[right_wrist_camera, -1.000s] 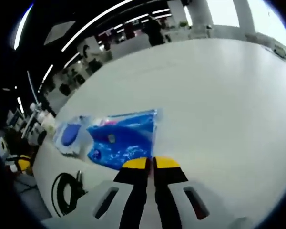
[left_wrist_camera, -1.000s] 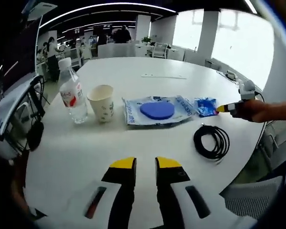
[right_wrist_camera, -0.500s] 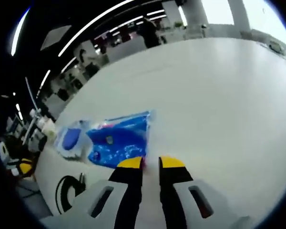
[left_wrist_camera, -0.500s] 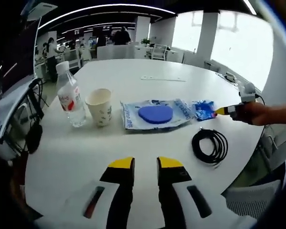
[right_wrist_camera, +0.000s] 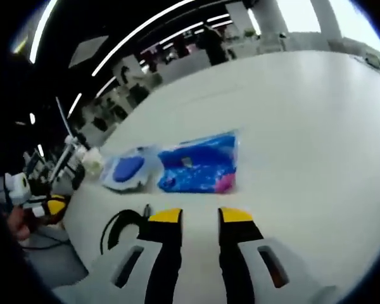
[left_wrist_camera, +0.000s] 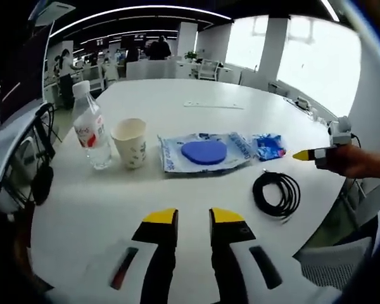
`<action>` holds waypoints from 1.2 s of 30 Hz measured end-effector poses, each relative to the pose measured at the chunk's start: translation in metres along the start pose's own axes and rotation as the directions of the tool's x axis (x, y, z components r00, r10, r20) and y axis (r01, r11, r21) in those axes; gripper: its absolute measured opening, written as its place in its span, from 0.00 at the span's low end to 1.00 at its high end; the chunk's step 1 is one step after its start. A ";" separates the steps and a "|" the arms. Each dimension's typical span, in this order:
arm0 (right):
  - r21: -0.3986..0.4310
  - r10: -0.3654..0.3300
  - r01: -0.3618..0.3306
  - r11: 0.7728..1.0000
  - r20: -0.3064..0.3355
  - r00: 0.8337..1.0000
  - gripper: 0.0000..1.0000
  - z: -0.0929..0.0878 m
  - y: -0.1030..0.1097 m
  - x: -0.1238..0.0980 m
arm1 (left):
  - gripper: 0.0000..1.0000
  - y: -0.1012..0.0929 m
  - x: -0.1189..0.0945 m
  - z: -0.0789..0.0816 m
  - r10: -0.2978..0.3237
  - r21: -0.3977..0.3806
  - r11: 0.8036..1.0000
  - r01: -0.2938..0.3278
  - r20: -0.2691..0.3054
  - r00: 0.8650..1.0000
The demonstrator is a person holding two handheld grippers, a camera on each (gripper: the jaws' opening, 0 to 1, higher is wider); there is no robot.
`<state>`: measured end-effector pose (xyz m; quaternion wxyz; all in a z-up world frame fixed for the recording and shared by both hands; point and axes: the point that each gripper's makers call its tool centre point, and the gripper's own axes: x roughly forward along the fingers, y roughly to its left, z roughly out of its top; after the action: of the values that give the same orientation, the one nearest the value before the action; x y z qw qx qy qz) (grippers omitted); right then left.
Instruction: Arrange the tabletop items into an orderly group along one side of the table until the central work area is clear of visible clutter.
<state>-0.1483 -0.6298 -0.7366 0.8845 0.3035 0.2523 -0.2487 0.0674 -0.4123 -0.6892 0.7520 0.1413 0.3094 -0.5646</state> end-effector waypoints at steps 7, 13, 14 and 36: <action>-0.019 0.049 -0.050 0.999 -0.038 0.998 0.21 -0.029 0.032 0.001 | 0.18 -0.002 -0.004 -0.001 -0.007 0.005 1.000 0.007 0.007 1.000; -0.008 0.107 -0.108 0.994 -0.058 0.993 0.25 -0.041 0.057 0.002 | 0.18 0.001 -0.009 -0.003 0.001 -0.002 1.000 -0.001 0.012 1.000; -0.019 0.115 -0.116 0.993 -0.065 0.991 0.26 -0.042 0.061 0.003 | 0.18 0.001 -0.009 -0.004 0.002 -0.005 1.000 -0.002 0.011 1.000; 0.017 0.037 -0.036 0.999 -0.068 0.997 0.01 -0.030 0.045 0.025 | 0.17 0.002 -0.015 -0.006 0.009 -0.027 1.000 -0.009 0.018 1.000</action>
<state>-0.1116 -0.5864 -0.7538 0.8772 0.3236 0.2749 -0.2242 0.0646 -0.3965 -0.6849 0.7592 0.1276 0.3093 -0.5583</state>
